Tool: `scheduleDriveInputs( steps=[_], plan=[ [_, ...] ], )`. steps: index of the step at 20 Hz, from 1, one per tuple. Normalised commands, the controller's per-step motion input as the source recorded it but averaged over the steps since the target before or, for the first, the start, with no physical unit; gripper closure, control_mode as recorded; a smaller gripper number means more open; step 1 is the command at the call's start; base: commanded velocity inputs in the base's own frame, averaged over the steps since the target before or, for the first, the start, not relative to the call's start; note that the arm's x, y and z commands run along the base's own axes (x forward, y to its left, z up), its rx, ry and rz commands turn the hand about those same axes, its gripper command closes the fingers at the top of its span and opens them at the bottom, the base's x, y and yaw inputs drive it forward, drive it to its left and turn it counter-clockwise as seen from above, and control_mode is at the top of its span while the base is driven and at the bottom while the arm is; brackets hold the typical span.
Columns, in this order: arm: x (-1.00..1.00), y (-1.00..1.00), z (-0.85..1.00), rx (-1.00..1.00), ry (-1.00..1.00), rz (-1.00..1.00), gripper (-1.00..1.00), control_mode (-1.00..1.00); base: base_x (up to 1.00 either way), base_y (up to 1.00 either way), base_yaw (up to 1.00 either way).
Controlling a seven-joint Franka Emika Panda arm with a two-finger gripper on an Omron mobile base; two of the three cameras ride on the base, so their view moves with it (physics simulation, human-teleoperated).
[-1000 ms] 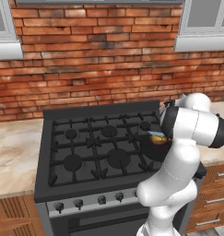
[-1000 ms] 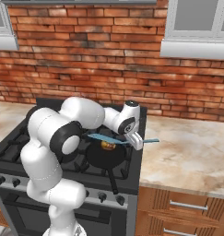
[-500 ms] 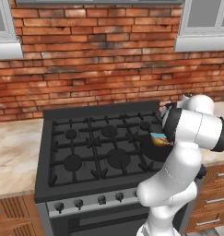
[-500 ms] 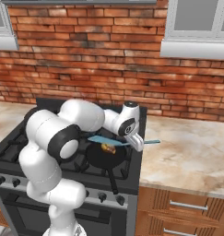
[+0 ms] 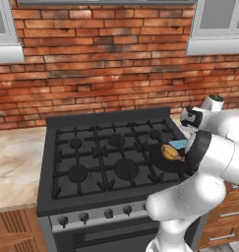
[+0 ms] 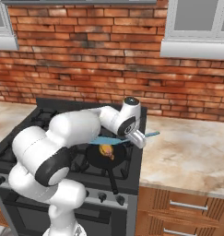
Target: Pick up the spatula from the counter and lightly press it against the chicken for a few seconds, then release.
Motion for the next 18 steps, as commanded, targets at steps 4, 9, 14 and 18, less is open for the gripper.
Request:
scheduleDriveInputs(
  steps=[4, 9, 14, 18],
  plan=[
    [-0.32, 0.00, 1.00, 0.03, -0.14, 0.20, 1.00, -1.00, 0.00, 0.00, 0.00],
    [-0.56, 0.00, 0.84, 0.00, -0.15, 0.17, 1.00, -1.00, 0.00, 0.00, 0.00],
    [-0.87, 0.14, 0.61, 0.00, -0.24, 0.11, 1.00, -1.00, 0.00, 0.00, 0.00],
    [-0.85, 0.32, 0.55, 0.00, -0.25, 0.05, 1.00, -1.00, 0.00, 0.00, 0.00]
  ],
)
